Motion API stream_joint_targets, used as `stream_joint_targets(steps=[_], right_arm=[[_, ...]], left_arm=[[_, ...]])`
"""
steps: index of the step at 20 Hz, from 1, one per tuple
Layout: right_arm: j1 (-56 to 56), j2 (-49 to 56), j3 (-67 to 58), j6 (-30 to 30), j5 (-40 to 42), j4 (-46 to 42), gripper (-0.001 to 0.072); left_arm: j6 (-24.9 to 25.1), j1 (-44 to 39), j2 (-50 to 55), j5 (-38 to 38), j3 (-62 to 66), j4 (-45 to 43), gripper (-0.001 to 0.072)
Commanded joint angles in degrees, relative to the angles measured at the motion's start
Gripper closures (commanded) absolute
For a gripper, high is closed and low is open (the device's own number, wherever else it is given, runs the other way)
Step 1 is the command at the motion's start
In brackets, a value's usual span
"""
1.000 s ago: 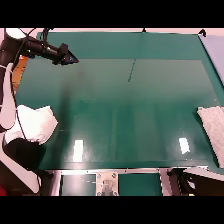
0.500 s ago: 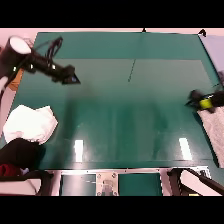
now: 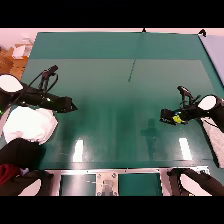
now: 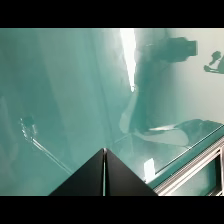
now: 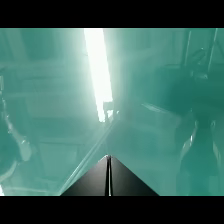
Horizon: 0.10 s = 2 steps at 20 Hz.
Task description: Fold the shirts.
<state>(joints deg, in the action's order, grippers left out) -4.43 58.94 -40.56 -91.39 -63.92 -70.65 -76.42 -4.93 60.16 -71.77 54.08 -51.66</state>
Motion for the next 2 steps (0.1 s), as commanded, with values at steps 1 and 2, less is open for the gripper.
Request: stream_joint_targets(steps=[1,2], right_arm=[[1.0,-0.2,0.5,0.0,0.0,0.2,0.0699],[1.0,-0.2,0.5,0.0,0.0,0.2,0.0699]], left_arm=[[-0.1,0.0,-1.3,0.3,-1.4,-0.3,0.0686],[0.0,0.0,-1.3,0.3,-1.4,-0.3,0.0686]])
